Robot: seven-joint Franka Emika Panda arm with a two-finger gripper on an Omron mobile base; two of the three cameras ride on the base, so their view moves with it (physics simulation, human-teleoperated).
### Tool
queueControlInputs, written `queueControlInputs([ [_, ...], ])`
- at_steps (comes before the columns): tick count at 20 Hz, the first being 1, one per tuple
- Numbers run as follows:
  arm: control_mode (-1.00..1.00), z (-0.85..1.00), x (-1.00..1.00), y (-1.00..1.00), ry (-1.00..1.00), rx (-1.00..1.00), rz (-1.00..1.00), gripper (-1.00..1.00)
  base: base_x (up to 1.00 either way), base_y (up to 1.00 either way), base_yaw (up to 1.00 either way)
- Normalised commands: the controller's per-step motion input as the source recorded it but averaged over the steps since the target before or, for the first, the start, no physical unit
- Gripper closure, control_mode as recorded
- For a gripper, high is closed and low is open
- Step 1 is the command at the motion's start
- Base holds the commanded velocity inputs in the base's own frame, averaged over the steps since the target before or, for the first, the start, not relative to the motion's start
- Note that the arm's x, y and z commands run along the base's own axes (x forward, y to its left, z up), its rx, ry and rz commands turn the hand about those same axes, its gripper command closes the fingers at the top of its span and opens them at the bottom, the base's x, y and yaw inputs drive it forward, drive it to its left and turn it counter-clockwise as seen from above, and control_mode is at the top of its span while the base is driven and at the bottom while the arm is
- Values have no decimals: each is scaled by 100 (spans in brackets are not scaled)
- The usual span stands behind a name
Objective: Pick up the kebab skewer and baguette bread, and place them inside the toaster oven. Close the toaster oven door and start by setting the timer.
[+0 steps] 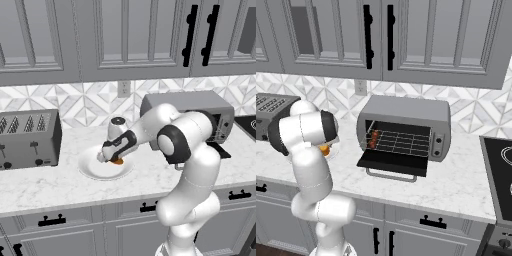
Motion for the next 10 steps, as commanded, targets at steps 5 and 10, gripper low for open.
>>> queueControlInputs([
  [5, -100, -16, 0, 10, 0, -3, 0, 100, 0, 0, 0],
  [10, -100, -12, -2, -5, 0, -1, 0, 100, 0, 0, 0],
])
